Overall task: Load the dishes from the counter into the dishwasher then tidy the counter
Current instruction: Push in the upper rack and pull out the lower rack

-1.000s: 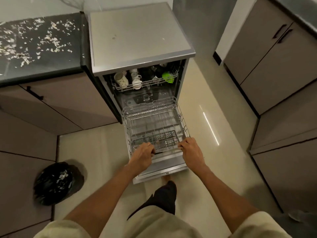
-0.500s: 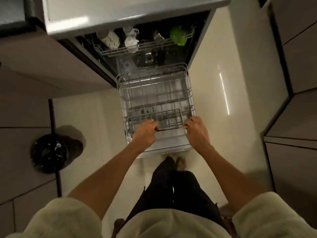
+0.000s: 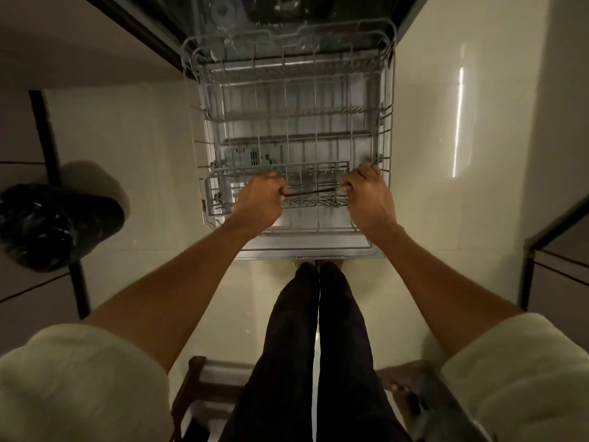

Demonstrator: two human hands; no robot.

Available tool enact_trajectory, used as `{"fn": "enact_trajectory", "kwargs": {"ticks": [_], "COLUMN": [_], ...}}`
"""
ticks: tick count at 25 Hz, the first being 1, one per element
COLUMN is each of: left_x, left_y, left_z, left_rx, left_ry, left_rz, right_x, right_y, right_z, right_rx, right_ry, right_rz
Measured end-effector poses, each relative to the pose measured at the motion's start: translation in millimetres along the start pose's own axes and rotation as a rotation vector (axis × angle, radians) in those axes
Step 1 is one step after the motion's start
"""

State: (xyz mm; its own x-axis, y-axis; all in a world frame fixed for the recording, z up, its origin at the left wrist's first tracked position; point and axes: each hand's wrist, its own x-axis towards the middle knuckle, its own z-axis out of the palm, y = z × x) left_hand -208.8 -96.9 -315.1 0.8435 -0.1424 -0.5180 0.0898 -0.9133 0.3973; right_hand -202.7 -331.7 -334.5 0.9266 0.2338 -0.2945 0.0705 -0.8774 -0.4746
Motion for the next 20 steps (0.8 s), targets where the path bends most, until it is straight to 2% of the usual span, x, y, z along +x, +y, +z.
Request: {"fn": "enact_trajectory", "kwargs": {"ticks": [5,10,15,20], "left_x": [55.4,90.3,98.4,98.9], "left_y": [-25.8,-48.7,-57.8,-63.1], "left_z": [59.5,106.3,125.6,129.6], "left_rx": [-0.041,0.021,0.048,0.071], "left_ry": [0.049,0.027,0.036,0.083], "left_rz": [-0.002,-0.023,-0.019,0.063], "right_x": [38.9,56.1,60.4,58.8], "right_y": [46.0,70.6,77.2,81.8], "right_z": [58.8,107.5,128.4,135.2], "right_rx": [-0.006,-0.033,-0.056,-0.073], "right_ry": [0.001,-0.031,-0.078,-0.008], "right_rz": [-0.026,-0.01,0.009,-0.015]}}
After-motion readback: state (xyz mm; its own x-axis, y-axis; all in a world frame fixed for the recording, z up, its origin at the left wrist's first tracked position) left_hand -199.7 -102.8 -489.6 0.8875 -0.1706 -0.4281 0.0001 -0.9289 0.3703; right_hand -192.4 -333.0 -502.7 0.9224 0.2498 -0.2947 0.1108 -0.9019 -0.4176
